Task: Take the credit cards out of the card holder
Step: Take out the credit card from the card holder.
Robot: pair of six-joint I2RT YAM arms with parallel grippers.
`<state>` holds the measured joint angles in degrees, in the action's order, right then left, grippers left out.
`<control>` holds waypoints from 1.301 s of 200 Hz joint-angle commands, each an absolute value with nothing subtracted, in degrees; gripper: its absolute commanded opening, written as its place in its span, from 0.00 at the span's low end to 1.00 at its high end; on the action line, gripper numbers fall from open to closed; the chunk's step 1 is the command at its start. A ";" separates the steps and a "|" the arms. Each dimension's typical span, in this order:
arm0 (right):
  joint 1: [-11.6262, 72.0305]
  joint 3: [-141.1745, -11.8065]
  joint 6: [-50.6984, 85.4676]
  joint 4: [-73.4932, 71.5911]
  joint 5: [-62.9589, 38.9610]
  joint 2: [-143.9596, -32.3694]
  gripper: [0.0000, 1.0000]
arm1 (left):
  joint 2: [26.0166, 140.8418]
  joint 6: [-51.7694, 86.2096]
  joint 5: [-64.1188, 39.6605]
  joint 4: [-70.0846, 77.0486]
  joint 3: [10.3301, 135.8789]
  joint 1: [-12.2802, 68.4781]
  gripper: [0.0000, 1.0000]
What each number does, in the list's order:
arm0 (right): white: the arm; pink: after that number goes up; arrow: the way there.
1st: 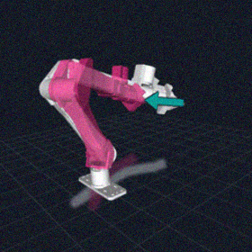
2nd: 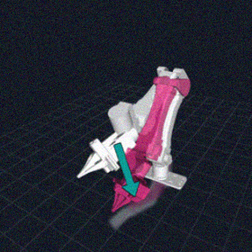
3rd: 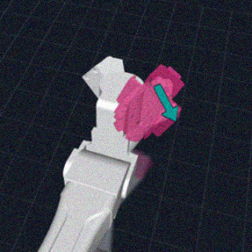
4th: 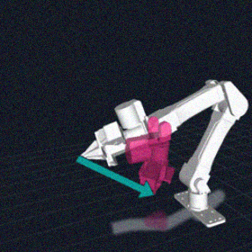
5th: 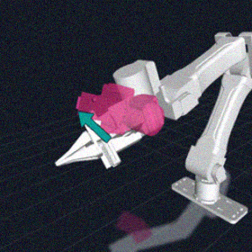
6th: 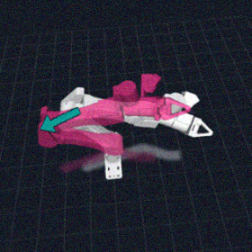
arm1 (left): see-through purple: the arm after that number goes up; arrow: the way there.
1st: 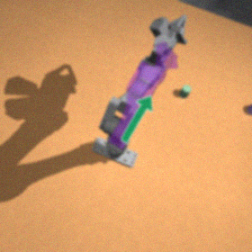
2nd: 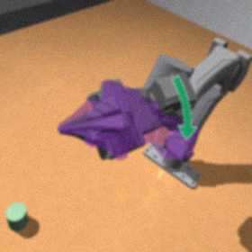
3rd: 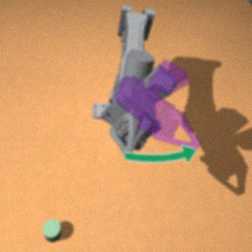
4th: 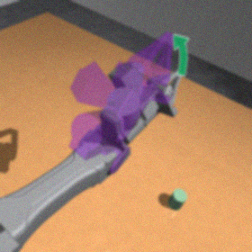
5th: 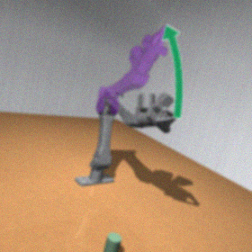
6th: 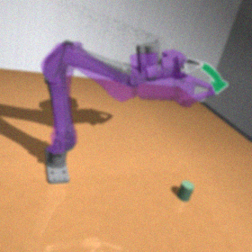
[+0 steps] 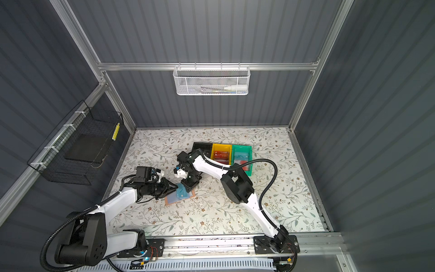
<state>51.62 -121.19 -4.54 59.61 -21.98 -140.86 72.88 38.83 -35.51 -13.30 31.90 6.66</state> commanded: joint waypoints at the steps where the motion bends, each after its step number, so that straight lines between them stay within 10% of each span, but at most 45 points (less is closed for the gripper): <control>1: 51.38 -119.29 -4.58 61.08 -20.13 -143.79 0.21 | 73.56 38.86 -37.15 -11.24 31.08 6.51 0.25; 260: 51.11 -119.05 -4.48 61.83 -20.22 -144.23 0.22 | 79.76 37.83 -35.48 -6.68 26.83 6.50 0.12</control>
<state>51.40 -121.08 -4.54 59.59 -22.59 -140.86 79.02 37.91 -34.79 -6.92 28.25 6.66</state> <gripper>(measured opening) 0.224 0.141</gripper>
